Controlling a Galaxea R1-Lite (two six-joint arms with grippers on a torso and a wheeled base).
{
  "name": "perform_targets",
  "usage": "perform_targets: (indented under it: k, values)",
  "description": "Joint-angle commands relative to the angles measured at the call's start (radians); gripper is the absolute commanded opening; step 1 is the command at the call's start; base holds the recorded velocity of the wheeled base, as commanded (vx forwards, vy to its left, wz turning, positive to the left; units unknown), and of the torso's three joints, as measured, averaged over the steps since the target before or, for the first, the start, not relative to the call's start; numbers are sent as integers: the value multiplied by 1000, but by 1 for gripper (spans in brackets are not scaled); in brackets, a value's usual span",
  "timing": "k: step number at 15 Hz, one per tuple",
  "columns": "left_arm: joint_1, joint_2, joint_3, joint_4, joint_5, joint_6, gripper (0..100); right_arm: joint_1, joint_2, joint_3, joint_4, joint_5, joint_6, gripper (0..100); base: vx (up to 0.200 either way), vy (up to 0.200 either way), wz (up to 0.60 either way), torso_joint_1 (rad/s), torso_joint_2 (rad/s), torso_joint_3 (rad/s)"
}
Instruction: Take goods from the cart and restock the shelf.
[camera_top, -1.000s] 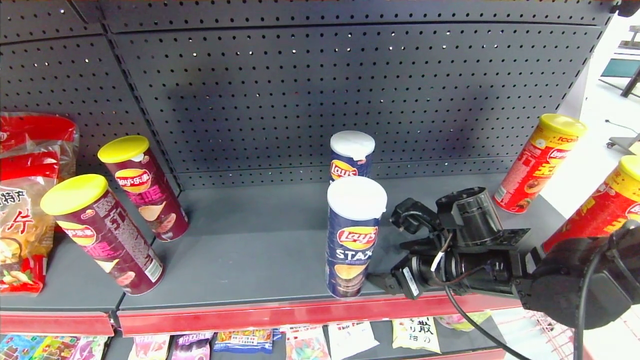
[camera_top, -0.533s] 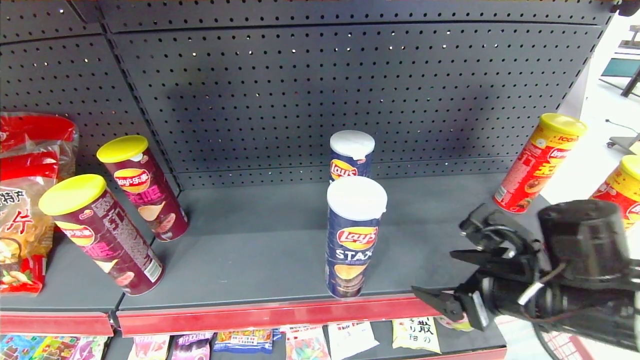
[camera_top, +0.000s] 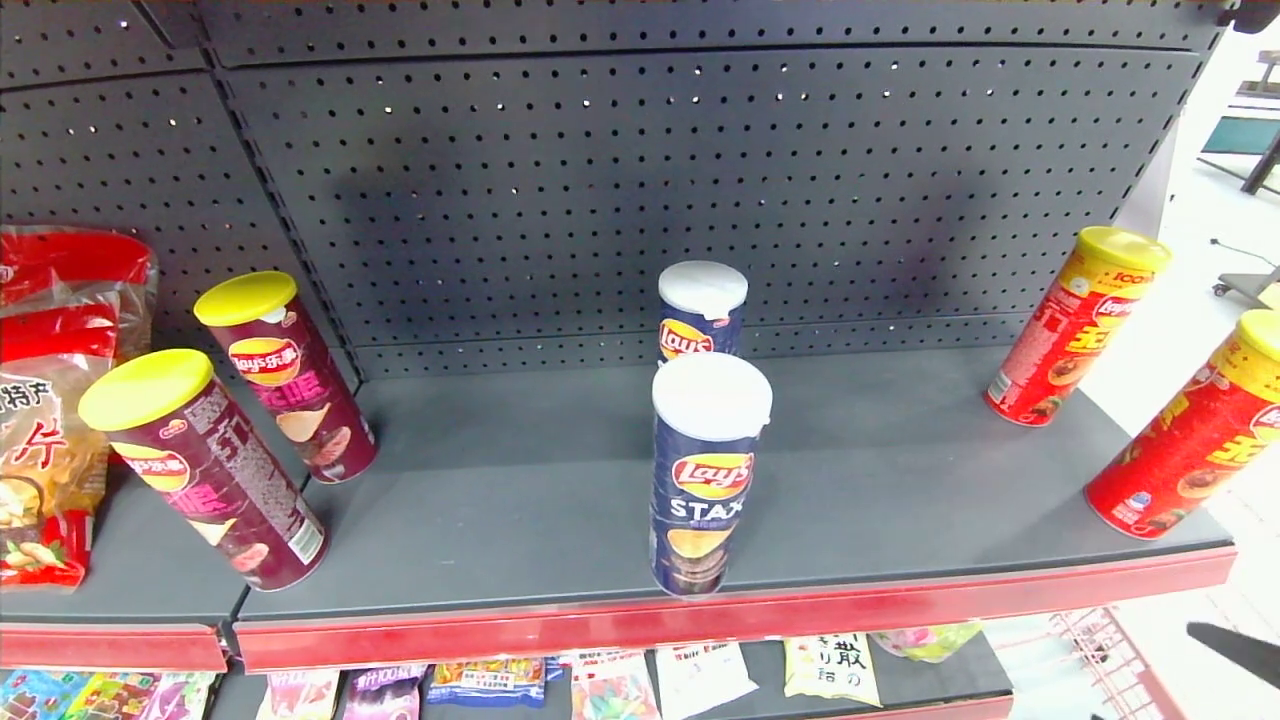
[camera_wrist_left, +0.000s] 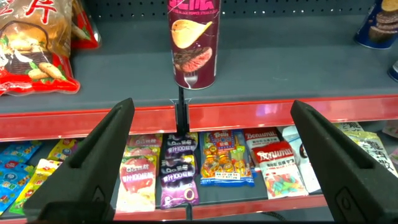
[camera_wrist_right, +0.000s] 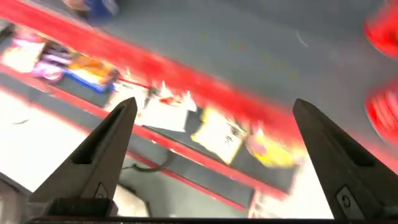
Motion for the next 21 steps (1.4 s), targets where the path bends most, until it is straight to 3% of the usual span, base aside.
perform_targets:
  k: [1,3,6,8,11,13,15,21]
  values:
    - [0,1,0,0,0,0,100,-157,-281,73,149,43,-30,100,0,0,0,0,0,0]
    - [0,1,0,0,0,0,100,-313,-431,65,181,224,-51,100,0,0,0,0,0,0]
    - [0,1,0,0,0,0,100,-353,-624,55,207,271,-11,100,0,0,0,0,0,0]
    - [0,1,0,0,0,0,100,-349,-641,55,210,228,5,100,0,0,0,0,0,0]
    - [0,1,0,0,0,0,100,-350,-640,56,209,41,58,100,0,0,0,0,0,0]
    - [0,1,0,0,0,0,100,-349,-641,58,209,40,87,100,0,0,0,0,0,0]
    - [0,1,0,0,0,0,100,-347,-641,73,223,109,102,100,0,0,0,0,0,0]
    - [0,1,0,0,0,0,100,-349,-641,73,226,67,180,100,0,0,0,0,0,0]
